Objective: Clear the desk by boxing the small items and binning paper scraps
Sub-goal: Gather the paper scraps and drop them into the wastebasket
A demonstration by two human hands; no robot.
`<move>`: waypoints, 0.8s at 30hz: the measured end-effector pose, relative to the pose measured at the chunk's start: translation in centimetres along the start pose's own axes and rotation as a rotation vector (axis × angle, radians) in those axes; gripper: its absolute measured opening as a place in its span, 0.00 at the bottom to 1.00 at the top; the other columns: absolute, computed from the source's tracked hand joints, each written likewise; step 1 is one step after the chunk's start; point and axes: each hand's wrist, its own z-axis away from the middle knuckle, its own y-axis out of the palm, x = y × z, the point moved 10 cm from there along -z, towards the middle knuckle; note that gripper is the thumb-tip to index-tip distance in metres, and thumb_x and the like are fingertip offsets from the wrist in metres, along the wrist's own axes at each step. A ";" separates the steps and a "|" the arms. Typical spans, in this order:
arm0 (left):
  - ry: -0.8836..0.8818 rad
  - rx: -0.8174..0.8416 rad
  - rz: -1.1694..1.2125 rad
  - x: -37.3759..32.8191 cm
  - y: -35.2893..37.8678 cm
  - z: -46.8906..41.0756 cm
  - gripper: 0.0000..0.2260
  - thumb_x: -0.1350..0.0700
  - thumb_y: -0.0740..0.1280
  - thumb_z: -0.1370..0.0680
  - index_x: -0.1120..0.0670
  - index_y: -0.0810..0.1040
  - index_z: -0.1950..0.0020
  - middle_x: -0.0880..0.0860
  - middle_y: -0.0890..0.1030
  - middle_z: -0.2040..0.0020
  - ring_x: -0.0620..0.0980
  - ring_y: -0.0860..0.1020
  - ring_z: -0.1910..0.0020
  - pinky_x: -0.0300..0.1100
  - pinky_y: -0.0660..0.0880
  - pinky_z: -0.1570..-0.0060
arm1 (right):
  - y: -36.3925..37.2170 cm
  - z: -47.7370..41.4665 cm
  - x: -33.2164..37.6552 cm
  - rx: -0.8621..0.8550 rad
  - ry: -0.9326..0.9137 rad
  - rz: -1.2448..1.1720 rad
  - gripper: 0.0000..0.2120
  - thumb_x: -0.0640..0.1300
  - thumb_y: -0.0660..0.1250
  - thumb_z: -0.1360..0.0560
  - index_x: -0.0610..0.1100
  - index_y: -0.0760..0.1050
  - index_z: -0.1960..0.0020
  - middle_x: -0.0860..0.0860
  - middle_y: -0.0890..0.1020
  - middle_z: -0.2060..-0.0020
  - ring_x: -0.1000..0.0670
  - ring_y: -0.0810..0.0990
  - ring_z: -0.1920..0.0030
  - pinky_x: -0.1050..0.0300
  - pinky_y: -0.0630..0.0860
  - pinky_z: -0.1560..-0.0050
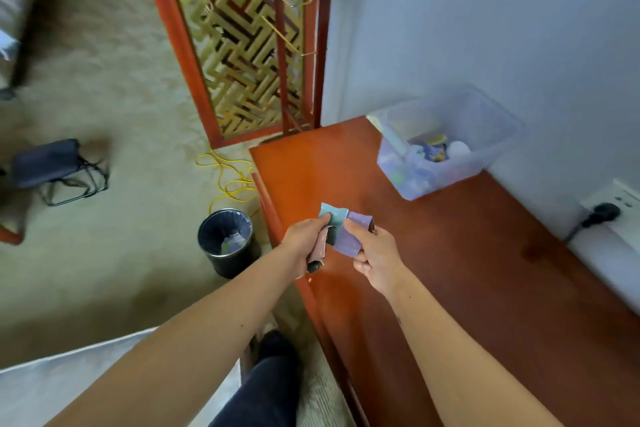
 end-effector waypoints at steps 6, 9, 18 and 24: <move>-0.047 -0.067 0.054 -5.6 -8.1 -9.2 0.12 0.44 0.69 0.25 0.54 0.78 0.54 0.52 0.76 0.64 0.46 0.69 0.76 0.36 0.64 0.75 | 9.9 -10.2 2.1 0.031 0.059 0.087 0.08 0.44 0.71 0.25 0.42 0.76 0.50 0.51 0.74 0.74 0.55 0.63 0.78 0.63 0.58 0.79; -0.092 -0.125 0.134 -7.6 -12.6 -13.1 0.11 0.46 0.68 0.23 0.53 0.78 0.57 0.50 0.75 0.67 0.45 0.69 0.76 0.37 0.63 0.73 | 15.0 -15.2 2.4 0.041 0.119 0.137 0.06 0.43 0.71 0.25 0.42 0.75 0.52 0.50 0.72 0.73 0.55 0.63 0.79 0.63 0.58 0.78; -0.110 -0.207 0.345 -12.3 -26.2 -23.0 0.13 0.50 0.63 0.19 0.52 0.73 0.63 0.47 0.72 0.76 0.43 0.67 0.82 0.33 0.62 0.81 | 31.6 -27.0 1.0 0.175 0.246 0.219 0.06 0.41 0.70 0.25 0.45 0.73 0.58 0.47 0.70 0.71 0.56 0.60 0.82 0.67 0.54 0.81; -0.128 -0.266 0.439 -10.4 -33.5 -29.5 0.13 0.54 0.60 0.18 0.54 0.72 0.61 0.47 0.73 0.77 0.43 0.70 0.82 0.29 0.64 0.81 | 38.1 -33.8 -3.9 0.186 0.360 0.271 0.10 0.40 0.70 0.25 0.46 0.71 0.62 0.48 0.70 0.73 0.56 0.60 0.81 0.67 0.54 0.80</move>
